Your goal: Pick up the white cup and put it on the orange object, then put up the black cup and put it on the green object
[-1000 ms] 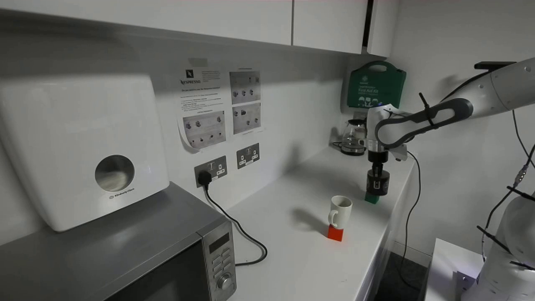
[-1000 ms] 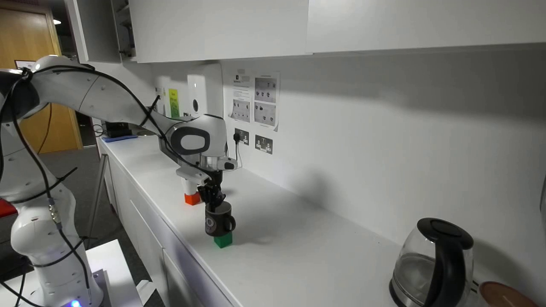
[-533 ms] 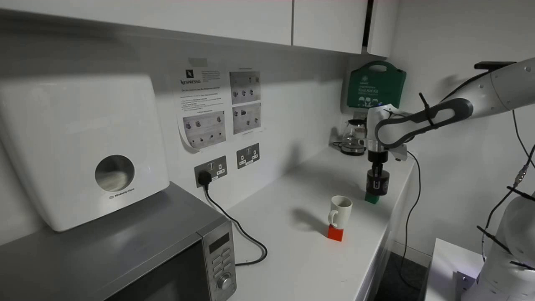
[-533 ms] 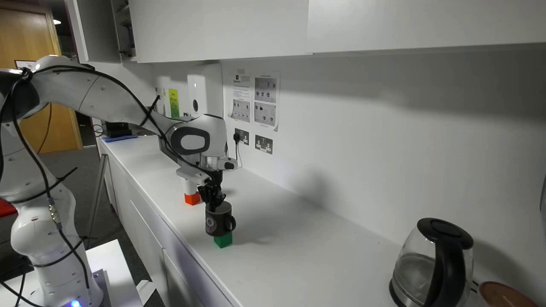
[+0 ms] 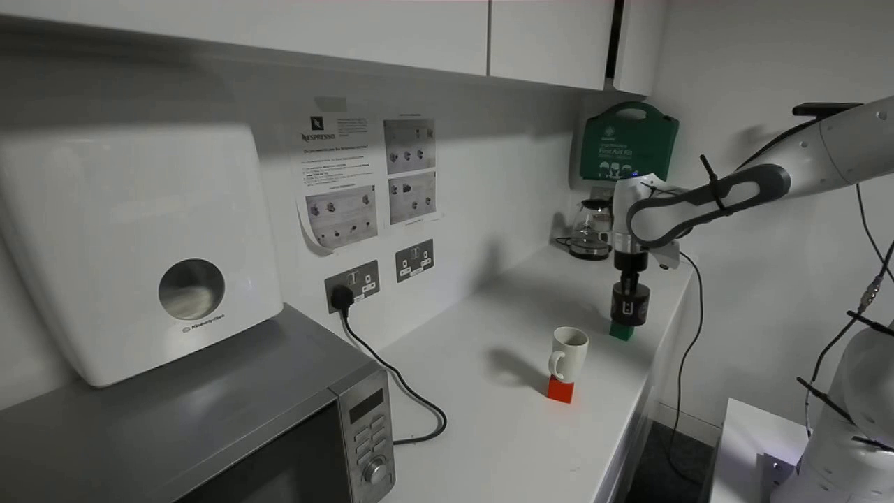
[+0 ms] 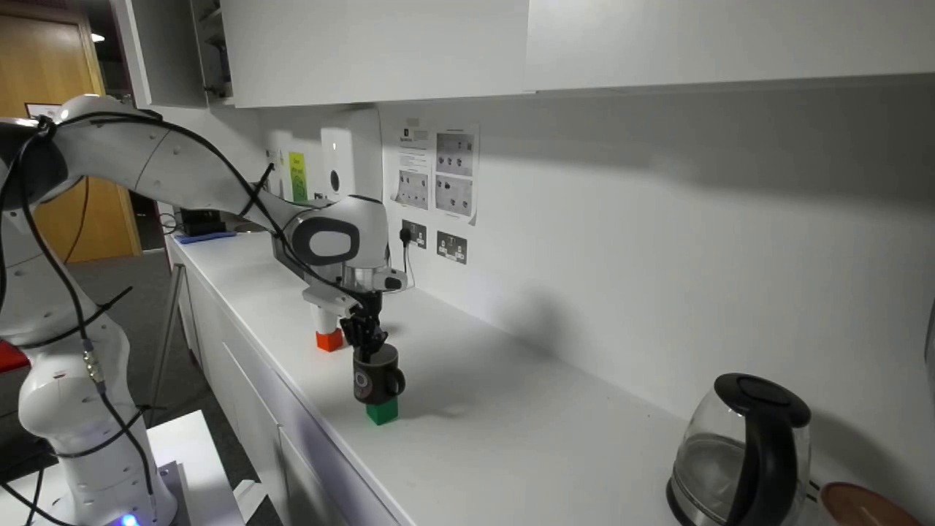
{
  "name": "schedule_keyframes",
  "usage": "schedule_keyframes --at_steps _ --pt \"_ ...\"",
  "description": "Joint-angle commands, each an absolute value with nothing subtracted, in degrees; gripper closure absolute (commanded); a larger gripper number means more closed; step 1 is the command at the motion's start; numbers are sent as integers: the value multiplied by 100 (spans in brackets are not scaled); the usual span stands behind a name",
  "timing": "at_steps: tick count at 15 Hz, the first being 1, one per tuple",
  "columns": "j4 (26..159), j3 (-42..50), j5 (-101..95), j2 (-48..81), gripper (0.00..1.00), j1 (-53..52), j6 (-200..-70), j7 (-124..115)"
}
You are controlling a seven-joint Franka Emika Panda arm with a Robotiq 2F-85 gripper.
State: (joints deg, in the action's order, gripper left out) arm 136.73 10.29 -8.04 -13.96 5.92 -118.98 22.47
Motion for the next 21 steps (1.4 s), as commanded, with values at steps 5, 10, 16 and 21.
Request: schedule_keyframes --at_steps 5,10,16,21 --pt "13604 1002 -853 -1375 98 640 -12207 2000" --pt "13601 999 -877 -1304 98 645 -12158 2012" --pt "13615 1004 -857 -1251 98 646 -12171 2032" --pt "13603 1005 -839 -1218 98 639 -12185 2049"
